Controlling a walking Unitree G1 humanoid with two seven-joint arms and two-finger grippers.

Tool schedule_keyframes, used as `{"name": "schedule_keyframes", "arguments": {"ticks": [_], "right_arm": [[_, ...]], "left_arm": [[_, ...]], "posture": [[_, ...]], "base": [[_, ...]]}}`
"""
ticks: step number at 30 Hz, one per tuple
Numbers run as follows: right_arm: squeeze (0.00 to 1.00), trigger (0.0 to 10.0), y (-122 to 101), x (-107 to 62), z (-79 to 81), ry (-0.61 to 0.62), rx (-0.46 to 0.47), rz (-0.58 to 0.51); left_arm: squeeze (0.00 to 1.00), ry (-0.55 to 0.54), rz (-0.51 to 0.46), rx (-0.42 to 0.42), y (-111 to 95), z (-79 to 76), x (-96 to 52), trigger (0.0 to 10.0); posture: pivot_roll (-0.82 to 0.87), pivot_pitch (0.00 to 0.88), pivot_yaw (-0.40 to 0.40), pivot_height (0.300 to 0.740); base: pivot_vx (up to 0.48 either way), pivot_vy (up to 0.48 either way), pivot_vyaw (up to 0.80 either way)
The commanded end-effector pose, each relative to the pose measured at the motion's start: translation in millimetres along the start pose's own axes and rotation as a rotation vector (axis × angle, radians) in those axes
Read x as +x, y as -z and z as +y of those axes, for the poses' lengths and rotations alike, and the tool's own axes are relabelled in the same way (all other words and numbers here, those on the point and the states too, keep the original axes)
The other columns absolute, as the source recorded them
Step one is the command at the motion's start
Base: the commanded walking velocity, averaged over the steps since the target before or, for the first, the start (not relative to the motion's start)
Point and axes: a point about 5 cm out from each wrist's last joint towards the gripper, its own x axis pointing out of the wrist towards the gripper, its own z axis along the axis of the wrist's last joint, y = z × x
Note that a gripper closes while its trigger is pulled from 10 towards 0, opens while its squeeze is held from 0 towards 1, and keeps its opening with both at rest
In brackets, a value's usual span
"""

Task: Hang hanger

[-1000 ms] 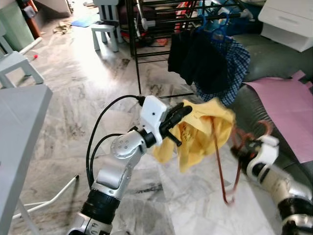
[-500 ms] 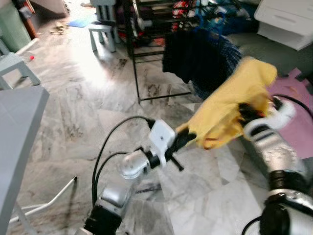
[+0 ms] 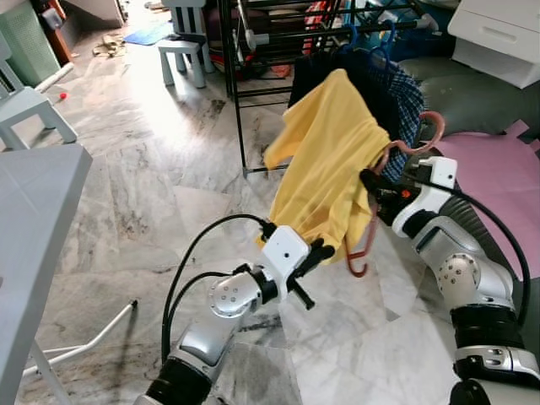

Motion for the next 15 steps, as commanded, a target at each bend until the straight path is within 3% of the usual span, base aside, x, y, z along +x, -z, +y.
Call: {"name": "schedule_keyframes", "arguments": {"ticks": [1,4,6,7,8,11,15], "right_arm": [[0.00,10.0,11.7,1.0,8.0,-0.027,0.026,0.116],[0.00,10.0,50.3,-9.7,12.4,-0.084,-0.030,0.378],[0.00,10.0,50.3,-9.7,12.4,-0.084,-0.030,0.378],[0.00,10.0,64.9,-17.6,9.6,-0.088,-0.059,0.455],[0.00,10.0,64.9,-17.6,9.6,-0.088,-0.059,0.455],[0.00,10.0,91.9,-39.9,-9.9,0.034,0.008,0.541],[0.00,10.0,91.0,-42.3,-19.4,0.124,0.039,0.513]], "left_arm": [[0.00,-0.029,-0.003,0.007,-0.6,1.1,2.1,10.0],[0.00,-0.069,-0.021,-0.007,-3.1,4.9,3.3,10.0],[0.00,-0.069,-0.021,-0.007,-3.1,4.9,3.3,10.0],[0.00,-0.071,-0.024,-0.010,-3.9,6.0,3.3,10.0],[0.00,-0.071,-0.024,-0.010,-3.9,6.0,3.3,10.0],[0.00,-0.081,-0.033,-0.021,-6.7,10.1,2.5,10.0],[0.00,-0.080,-0.036,-0.022,-7.6,10.7,3.2,10.0]], "posture": [[-0.05,0.064,-0.013,0.740],[-0.05,0.064,-0.013,0.740],[-0.05,0.064,-0.013,0.740],[-0.05,0.064,-0.016,0.740],[-0.05,0.064,-0.016,0.740],[-0.05,0.066,-0.011,0.740],[-0.06,0.066,-0.002,0.740]], "base": [[0.000,0.000,0.00],[0.000,0.000,0.00],[0.000,0.000,0.00],[0.000,0.000,0.00],[0.000,0.000,0.00],[0.000,0.000,0.00],[0.000,0.000,0.00]]}}
